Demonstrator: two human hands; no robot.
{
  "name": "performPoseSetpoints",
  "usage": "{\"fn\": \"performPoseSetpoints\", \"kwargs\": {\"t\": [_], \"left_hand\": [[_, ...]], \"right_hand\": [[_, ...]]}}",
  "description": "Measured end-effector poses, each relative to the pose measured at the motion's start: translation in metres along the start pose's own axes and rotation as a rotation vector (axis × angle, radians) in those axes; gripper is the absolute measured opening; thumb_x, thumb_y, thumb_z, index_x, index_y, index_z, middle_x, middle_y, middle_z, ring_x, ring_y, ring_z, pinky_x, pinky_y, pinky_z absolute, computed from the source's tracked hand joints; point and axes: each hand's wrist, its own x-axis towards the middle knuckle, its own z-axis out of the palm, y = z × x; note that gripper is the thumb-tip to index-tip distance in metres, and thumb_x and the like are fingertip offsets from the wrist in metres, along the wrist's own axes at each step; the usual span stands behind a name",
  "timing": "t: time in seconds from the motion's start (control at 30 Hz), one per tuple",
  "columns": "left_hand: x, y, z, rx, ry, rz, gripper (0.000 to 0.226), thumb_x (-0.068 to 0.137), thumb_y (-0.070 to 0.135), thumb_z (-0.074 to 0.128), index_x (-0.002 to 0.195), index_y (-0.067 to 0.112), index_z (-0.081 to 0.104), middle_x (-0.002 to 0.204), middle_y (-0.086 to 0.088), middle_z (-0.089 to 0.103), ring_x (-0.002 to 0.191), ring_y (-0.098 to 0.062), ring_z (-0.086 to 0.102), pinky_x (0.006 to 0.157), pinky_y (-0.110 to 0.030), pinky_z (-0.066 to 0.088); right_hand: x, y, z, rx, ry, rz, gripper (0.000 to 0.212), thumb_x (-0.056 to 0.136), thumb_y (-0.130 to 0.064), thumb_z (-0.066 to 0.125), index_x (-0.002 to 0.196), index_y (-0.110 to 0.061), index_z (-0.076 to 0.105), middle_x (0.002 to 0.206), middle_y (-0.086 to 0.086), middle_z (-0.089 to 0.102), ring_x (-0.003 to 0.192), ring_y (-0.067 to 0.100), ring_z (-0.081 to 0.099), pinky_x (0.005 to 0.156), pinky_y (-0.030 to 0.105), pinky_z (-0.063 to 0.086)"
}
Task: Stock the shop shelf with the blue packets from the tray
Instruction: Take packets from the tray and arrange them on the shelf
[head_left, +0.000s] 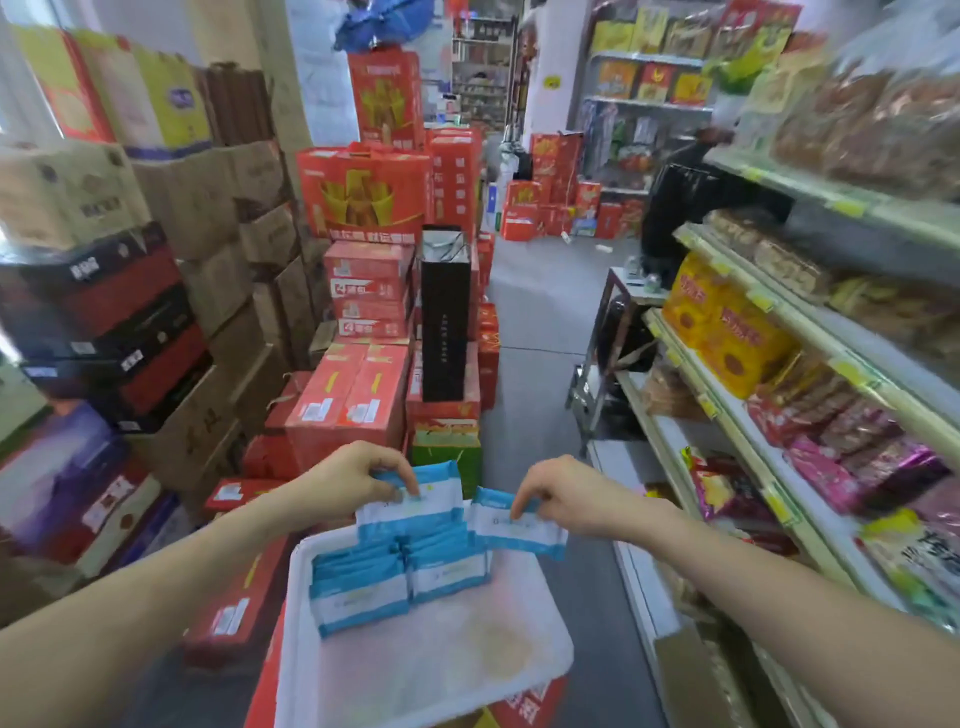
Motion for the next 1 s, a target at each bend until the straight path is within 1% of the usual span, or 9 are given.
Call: {"fn": "performPoseSetpoints", "kwargs": {"t": [0.13,0.27,0.43,0.6,0.73,0.8,0.87,0.93,1.0], "left_hand": [[0.04,0.076,-0.013,-0.026,-0.01,0.126,0.027,0.086,0.001,0.075,0.086,0.027,0.081,0.097,0.01,0.076,0.093,-0.006,0.069,0.083,-0.017,0.052],[0.087,0.17,-0.006,-0.025,-0.054,0.288,0.027,0.084,-0.003,0.075,0.085,0.023,0.083,0.095,-0.001,0.077,0.078,-0.006,0.068,0.072,-0.02,0.053],[0.135,0.318,0.027,-0.029,-0.178,0.498,0.028,0.086,-0.002,0.074,0.087,0.024,0.082,0.095,0.01,0.076,0.089,-0.004,0.069,0.08,-0.015,0.049],[0.157,0.481,0.077,-0.037,-0.281,0.771,0.025,0.09,0.002,0.073,0.088,0.026,0.082,0.102,0.01,0.075,0.097,-0.012,0.069,0.083,-0.028,0.055],[0.145,0.606,0.129,-0.104,-0.424,0.948,0.018,0.093,0.001,0.069,0.096,0.014,0.08,0.108,0.0,0.077,0.098,-0.02,0.071,0.076,-0.031,0.054],[0.136,0.661,0.159,-0.133,-0.484,1.036,0.021,0.09,0.006,0.072,0.103,0.019,0.081,0.112,-0.003,0.077,0.092,-0.025,0.07,0.076,-0.036,0.053],[0.123,0.712,0.191,-0.073,-0.523,1.131,0.03,0.089,0.015,0.071,0.11,0.034,0.08,0.115,0.007,0.076,0.086,-0.018,0.068,0.073,-0.033,0.048],[0.105,0.759,0.225,-0.036,-0.608,1.226,0.042,0.096,0.004,0.064,0.11,0.041,0.079,0.121,0.02,0.071,0.096,-0.001,0.067,0.081,-0.023,0.051],[0.083,0.801,0.259,0.023,-0.674,1.308,0.049,0.101,-0.001,0.057,0.114,0.042,0.078,0.128,0.021,0.066,0.111,0.0,0.063,0.096,-0.028,0.053]], "right_hand": [[-0.051,0.028,-0.085,-0.02,0.075,0.1,0.041,0.075,0.0,0.064,0.097,-0.03,0.082,0.078,-0.014,0.059,0.073,0.002,0.056,0.071,0.019,0.046],[-0.125,0.07,-0.153,-0.071,0.156,0.224,0.038,0.076,-0.007,0.066,0.098,-0.034,0.081,0.096,-0.002,0.069,0.089,0.015,0.062,0.083,0.039,0.052],[-0.254,0.106,-0.223,-0.126,0.283,0.373,0.036,0.081,-0.007,0.067,0.105,-0.031,0.079,0.093,-0.021,0.056,0.085,0.001,0.052,0.087,0.033,0.048],[-0.401,0.108,-0.285,-0.165,0.399,0.496,0.043,0.079,0.003,0.066,0.111,-0.022,0.08,0.104,-0.001,0.066,0.093,0.011,0.057,0.088,0.032,0.045],[-0.527,0.103,-0.321,-0.218,0.469,0.641,0.051,0.075,-0.012,0.055,0.119,-0.028,0.076,0.108,0.006,0.065,0.1,0.02,0.06,0.093,0.039,0.046],[-0.588,0.095,-0.332,-0.243,0.476,0.714,0.056,0.074,-0.013,0.053,0.123,-0.031,0.073,0.103,0.003,0.062,0.097,0.019,0.059,0.091,0.041,0.047],[-0.647,0.086,-0.334,-0.232,0.52,0.826,0.058,0.073,-0.012,0.054,0.126,-0.031,0.072,0.101,-0.01,0.059,0.095,0.01,0.057,0.09,0.037,0.047],[-0.704,0.077,-0.33,-0.209,0.589,0.953,0.059,0.078,-0.006,0.058,0.128,-0.033,0.071,0.104,-0.017,0.058,0.099,0.007,0.056,0.092,0.034,0.046],[-0.758,0.07,-0.321,-0.174,0.637,1.069,0.061,0.085,0.004,0.061,0.128,-0.038,0.07,0.111,-0.015,0.059,0.101,0.013,0.056,0.09,0.033,0.047]]}}
